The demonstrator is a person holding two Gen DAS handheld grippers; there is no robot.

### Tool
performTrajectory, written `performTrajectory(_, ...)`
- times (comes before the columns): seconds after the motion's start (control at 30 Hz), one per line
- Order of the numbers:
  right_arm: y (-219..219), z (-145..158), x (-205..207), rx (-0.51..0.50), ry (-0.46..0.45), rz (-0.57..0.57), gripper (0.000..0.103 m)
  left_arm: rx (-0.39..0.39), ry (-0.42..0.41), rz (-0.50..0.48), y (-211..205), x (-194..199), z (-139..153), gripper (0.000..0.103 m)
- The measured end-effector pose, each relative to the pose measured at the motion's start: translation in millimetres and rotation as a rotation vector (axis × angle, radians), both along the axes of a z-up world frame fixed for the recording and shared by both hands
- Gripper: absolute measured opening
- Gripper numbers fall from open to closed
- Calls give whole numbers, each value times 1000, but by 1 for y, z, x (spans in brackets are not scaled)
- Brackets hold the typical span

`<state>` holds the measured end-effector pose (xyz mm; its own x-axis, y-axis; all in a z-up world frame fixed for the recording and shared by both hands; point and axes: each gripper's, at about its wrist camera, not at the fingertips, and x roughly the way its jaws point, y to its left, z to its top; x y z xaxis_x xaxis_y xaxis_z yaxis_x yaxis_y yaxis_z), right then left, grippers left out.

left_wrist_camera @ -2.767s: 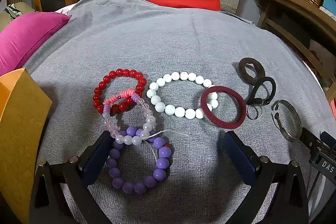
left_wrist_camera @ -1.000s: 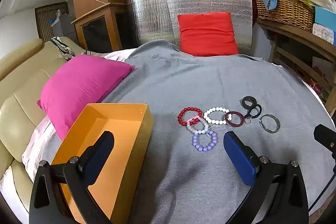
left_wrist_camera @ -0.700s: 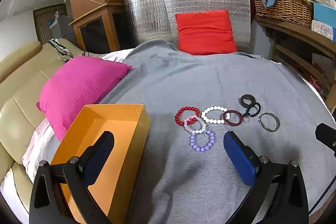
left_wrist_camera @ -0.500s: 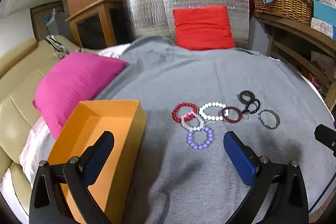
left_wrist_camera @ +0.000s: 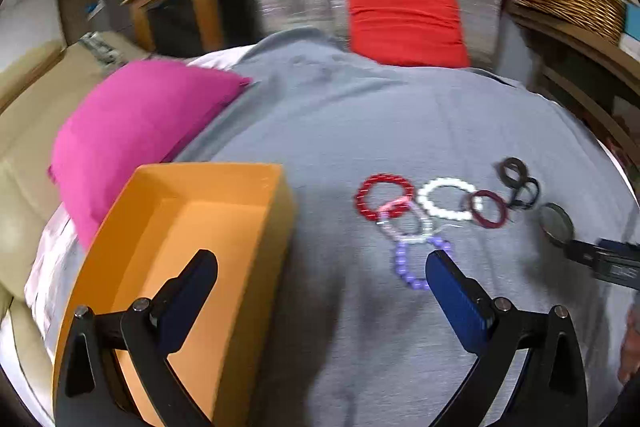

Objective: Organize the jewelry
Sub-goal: 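Grasp the metal cuff bangle with the right tool while the left grasps the purple bead bracelet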

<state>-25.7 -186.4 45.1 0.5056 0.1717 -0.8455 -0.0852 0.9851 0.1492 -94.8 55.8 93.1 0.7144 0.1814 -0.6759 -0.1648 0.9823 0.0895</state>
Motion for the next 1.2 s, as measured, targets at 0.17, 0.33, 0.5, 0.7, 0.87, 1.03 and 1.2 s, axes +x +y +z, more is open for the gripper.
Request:
performTrajectory(0.17,11,-15,13,-67,-13,47,75,-16,22,-101,-27,15,-8,103)
performTrajectory(0.33,5,-15,15,-42,-43,41,50,-53,81,-166,-41,39,-27,100)
performTrajectory(0.5,-3,-16,11,-20,-49,27,29,-137,178,-191,-41,56,-54,67)
performTrajectory(0.7,-16,-7,6,24,-40,18,23,-227,187,-247,-37,58,-67,23)
performTrajectory(0.87,-36,-2,6,71,20,-6,55,-272,184,-302,-42,47,-64,19)
performTrajectory(1.03,-31,7,12,52,-69,-17,88,-324,173,-342,-39,32,-49,10)
performTrajectory(1.2,-2,-13,35,-75,-44,8,81,-356,161,-366,-34,17,-36,9)
